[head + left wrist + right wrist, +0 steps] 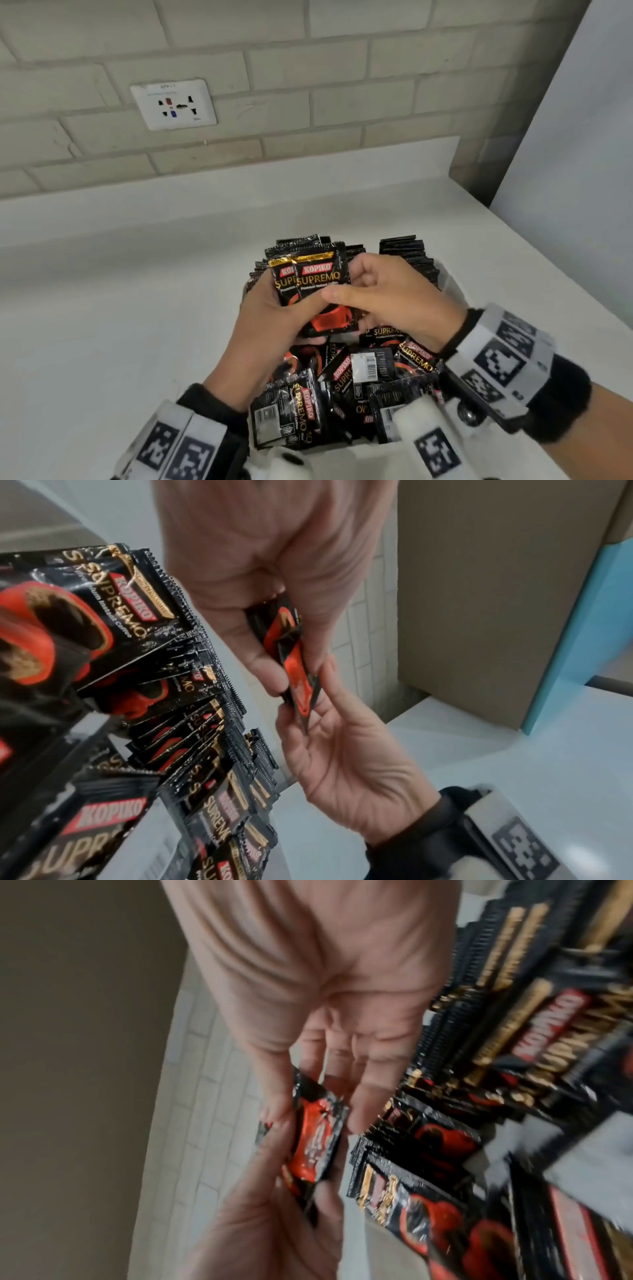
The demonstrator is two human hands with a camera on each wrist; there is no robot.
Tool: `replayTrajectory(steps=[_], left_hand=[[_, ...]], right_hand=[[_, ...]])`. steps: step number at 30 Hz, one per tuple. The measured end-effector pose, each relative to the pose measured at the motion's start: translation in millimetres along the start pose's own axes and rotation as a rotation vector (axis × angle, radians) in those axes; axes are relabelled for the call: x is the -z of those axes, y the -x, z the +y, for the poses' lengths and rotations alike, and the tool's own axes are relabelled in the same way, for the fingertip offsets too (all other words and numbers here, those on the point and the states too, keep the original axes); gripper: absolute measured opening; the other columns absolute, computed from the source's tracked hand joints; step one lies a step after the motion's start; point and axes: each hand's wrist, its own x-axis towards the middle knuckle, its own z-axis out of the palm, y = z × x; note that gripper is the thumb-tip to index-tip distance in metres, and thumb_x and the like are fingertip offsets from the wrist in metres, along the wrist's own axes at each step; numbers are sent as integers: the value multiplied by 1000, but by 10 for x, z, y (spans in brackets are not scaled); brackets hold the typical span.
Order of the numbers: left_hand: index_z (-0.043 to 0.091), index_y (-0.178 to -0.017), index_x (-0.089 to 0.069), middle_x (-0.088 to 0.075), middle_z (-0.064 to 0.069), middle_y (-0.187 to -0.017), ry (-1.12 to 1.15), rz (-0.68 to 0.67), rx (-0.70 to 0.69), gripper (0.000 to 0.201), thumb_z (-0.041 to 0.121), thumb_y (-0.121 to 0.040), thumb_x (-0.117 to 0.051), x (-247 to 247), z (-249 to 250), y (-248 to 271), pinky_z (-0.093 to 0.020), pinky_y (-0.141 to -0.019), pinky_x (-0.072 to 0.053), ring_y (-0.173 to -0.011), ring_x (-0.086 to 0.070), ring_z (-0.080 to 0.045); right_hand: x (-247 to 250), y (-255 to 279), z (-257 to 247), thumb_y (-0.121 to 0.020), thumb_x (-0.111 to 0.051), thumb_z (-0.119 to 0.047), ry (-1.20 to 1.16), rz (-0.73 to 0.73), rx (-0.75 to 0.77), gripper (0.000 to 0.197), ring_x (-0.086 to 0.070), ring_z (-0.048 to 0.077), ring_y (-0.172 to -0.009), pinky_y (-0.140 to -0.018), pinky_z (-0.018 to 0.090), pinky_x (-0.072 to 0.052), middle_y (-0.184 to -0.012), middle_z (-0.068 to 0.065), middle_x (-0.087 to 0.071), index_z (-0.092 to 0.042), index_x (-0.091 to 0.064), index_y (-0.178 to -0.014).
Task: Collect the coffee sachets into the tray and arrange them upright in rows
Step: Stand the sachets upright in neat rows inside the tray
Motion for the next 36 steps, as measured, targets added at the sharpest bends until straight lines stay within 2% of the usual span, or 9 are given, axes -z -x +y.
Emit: replayTrajectory(steps=[3, 8, 13, 20, 24, 26, 28, 31, 36], left_hand=[[20, -104, -57, -72, -3, -96, -14, -45, 17, 51, 26, -55, -74, -42, -13, 55, -21, -49, -54, -77, -72, -21], [15, -106, -54, -72, -6, -100, 100, -198, 91, 38, 25, -71, -63, -86, -43, 129, -23, -61, -57, -86, -71, -21], [11, -93, -57, -73, -8, -92, 236, -112, 136, 11, 12, -92, -47, -83, -86, 130, -30, -62, -60, -80, -71, -21], [11, -95, -56, -75, -5, -84, 108, 26, 22, 21, 4, -78, -65, -78, -141, 122, -25, -52, -55, -67, -71, -19], [12, -93, -57, -74, 1, -78, 104, 38, 1, 23, 3, -75, -67, -142, -147, 113, -22, -49, -52, -64, -70, -14], [12, -92, -59, -74, 0, -81, 128, 35, 0, 28, 10, -67, -70, -136, -151, 115, -20, -48, -52, -66, -70, -15], [12, -93, -61, -74, -3, -86, 167, 52, 14, 32, 13, -62, -69, -100, -148, 109, -19, -49, -55, -69, -70, -17], [10, -97, -65, -74, -5, -88, 185, 84, 3, 28, 7, -69, -68, -36, -110, 91, -19, -54, -56, -72, -71, -17], [20, -97, -71, -74, -1, -89, -110, 157, -93, 17, 13, -83, -65, 13, -37, 92, -27, -65, -53, -71, -67, -17]], right_hand=[[27, 83, 120, -80, -65, -16, -303, 55, -60, 17, -64, 12, -58, -58, 31, -58, -70, 5, -64, -8, -51, -74], [64, 170, 301, -86, -59, -12, -421, 131, -78, 9, -65, 13, -59, -49, 24, -52, -72, 7, -68, -3, -56, -85], [152, 214, 388, -88, -53, -5, -611, 248, -51, 5, -69, 17, -66, -58, 30, -58, -74, 5, -72, -8, -56, -91], [153, 309, 431, -65, -62, -16, -562, 101, 40, 32, -68, 18, -77, -74, 35, -54, -88, 5, -72, -16, -65, -97], [14, 282, 450, -82, -62, -12, -354, 128, 46, 12, -58, 18, -71, -60, 25, -46, -85, 8, -70, -15, -69, -90], [7, 261, 470, -85, -58, -12, -349, 185, 51, 12, -60, 16, -75, -64, 26, -48, -84, 2, -72, -16, -69, -90], [48, 239, 475, -87, -53, -10, -526, 246, 49, 16, -65, 17, -83, -72, 32, -51, -86, -1, -73, -17, -66, -91], [171, 226, 471, -90, -46, -8, -872, 316, 48, 19, -69, 16, -80, -62, 27, -54, -91, 3, -72, -16, -60, -100], [190, 327, 432, -76, -49, -12, -961, 94, 90, 30, -65, 14, -69, -57, 28, -55, -78, 3, -69, -14, -60, -103]])
